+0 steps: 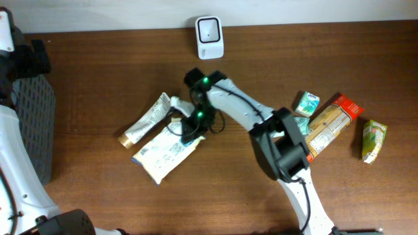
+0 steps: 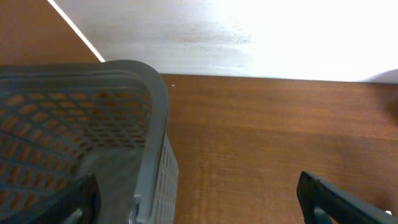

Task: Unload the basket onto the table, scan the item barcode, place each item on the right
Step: 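Grasp snack bag with right gripper and drag it rightward, then lift snack bag with right gripper up to the barcode scanner, then carry snack bag right and drop it onto the scanned items, then reach right gripper to the white tube and grasp it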

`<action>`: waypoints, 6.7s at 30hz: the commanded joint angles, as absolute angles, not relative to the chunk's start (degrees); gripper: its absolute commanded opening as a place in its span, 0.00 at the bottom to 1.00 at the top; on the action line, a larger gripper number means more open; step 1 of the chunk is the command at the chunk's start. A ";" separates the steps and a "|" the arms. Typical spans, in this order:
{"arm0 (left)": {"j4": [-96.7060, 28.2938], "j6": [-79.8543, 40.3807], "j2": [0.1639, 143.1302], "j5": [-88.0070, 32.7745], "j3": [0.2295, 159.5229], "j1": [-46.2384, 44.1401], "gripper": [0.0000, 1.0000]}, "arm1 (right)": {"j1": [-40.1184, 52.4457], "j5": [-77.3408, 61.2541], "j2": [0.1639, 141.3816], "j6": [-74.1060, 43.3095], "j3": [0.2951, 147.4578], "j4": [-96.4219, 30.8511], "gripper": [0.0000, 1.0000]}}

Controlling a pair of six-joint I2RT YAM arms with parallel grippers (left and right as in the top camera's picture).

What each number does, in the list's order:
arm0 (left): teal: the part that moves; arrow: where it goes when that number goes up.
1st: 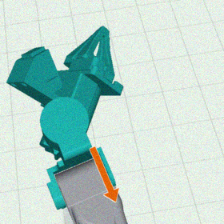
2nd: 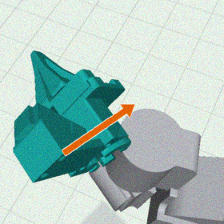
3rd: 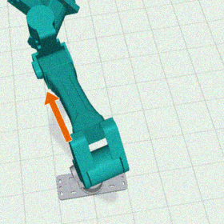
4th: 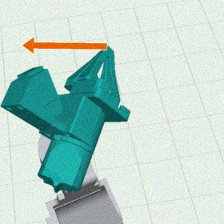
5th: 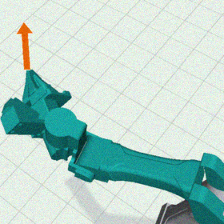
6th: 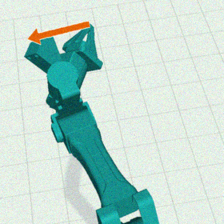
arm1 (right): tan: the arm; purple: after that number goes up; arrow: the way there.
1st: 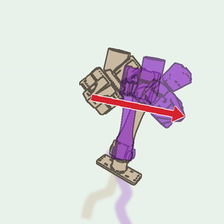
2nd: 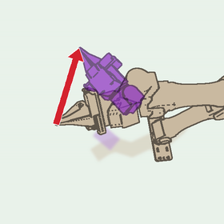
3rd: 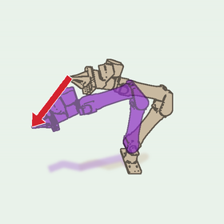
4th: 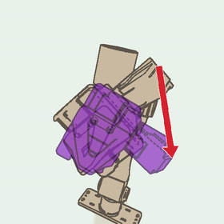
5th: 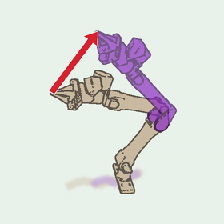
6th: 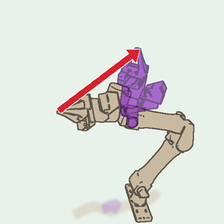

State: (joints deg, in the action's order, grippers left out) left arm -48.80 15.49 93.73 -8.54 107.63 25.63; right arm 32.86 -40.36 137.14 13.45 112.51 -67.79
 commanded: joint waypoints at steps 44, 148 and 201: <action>-48.73 16.36 92.88 -8.71 108.05 25.58 0.99 | 17.50 -40.12 126.34 -15.40 92.88 -43.44 0.04; -48.88 16.36 92.88 -8.71 108.03 25.58 0.99 | 6.66 -20.82 107.09 -9.26 114.17 -74.56 0.72; -48.90 16.36 92.88 -8.71 108.03 25.58 0.99 | 41.21 -5.72 148.59 1.72 129.43 -23.22 0.56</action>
State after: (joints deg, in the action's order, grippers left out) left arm -48.95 15.49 93.73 -8.51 107.63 25.63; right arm 41.08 -6.85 146.58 0.23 129.12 -20.91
